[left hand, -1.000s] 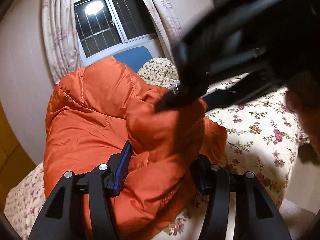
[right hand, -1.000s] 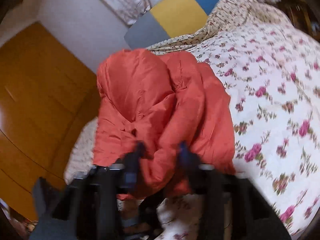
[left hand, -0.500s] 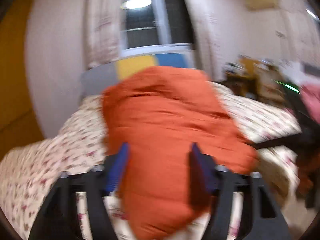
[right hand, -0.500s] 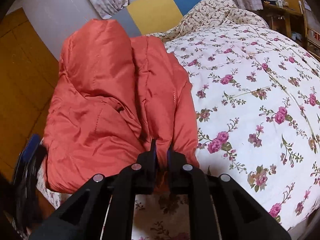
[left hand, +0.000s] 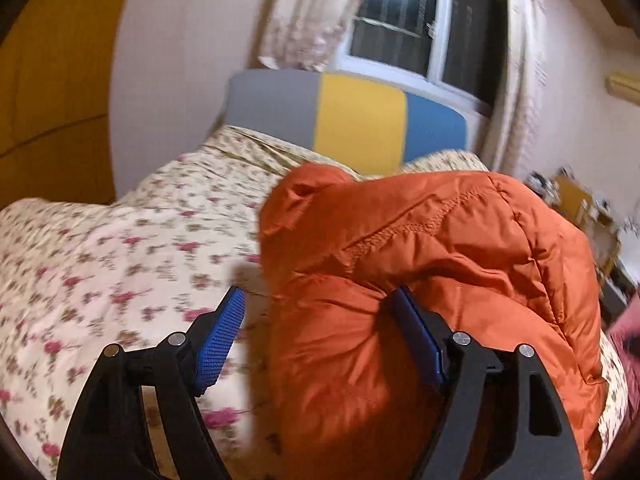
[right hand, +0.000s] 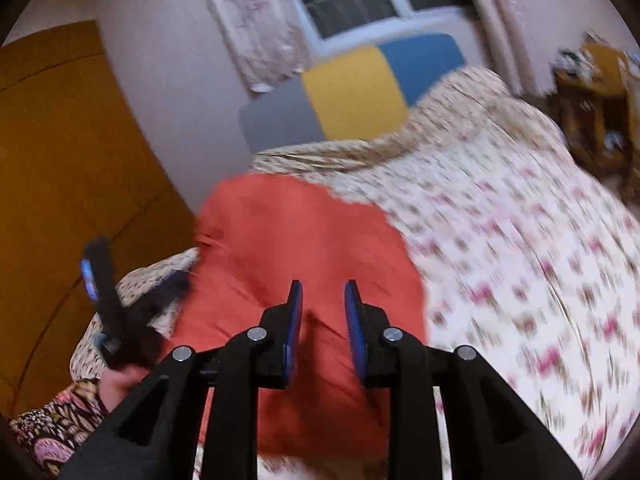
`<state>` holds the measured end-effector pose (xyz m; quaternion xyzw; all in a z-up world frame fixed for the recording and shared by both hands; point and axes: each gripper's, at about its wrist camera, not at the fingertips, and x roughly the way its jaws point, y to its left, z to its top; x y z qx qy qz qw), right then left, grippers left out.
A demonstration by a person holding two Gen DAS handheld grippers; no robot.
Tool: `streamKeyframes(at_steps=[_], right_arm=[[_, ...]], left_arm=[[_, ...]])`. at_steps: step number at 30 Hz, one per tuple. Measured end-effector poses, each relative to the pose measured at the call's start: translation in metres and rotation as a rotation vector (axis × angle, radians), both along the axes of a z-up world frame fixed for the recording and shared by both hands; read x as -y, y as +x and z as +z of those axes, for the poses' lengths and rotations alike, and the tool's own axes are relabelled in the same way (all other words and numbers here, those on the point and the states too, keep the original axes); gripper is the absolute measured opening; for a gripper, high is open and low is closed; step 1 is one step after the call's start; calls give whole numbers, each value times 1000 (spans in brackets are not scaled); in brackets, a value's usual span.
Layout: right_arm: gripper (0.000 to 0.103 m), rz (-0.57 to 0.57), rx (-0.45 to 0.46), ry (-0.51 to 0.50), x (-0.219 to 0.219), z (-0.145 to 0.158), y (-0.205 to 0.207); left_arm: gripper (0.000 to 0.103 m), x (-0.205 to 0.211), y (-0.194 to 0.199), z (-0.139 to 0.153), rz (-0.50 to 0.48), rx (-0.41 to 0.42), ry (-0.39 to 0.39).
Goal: Fold large clothes
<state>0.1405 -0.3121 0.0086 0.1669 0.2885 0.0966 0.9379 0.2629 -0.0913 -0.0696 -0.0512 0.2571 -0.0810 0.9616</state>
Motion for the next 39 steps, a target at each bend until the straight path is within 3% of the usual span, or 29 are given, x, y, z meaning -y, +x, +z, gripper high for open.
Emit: streamKeyframes(at_steps=[4, 9, 13, 19, 32, 39], right_arm=[[21, 54, 9, -112, -27, 7, 54], [17, 10, -50, -228, -28, -31, 105], [18, -13, -75, -194, -12, -63, 118], [18, -38, -105, -123, 8, -87, 127], [18, -32, -172, -48, 17, -119, 157], [18, -37, -177, -31, 19, -125, 159]], left_arm=[[75, 21, 8, 5, -21, -31, 54], [75, 42, 17, 10, -14, -62, 139], [76, 53, 32, 1, -2, -107, 154], [79, 63, 49, -14, 9, -144, 150], [84, 65, 66, -42, 31, -162, 124], [84, 68, 66, -45, 45, -162, 156]])
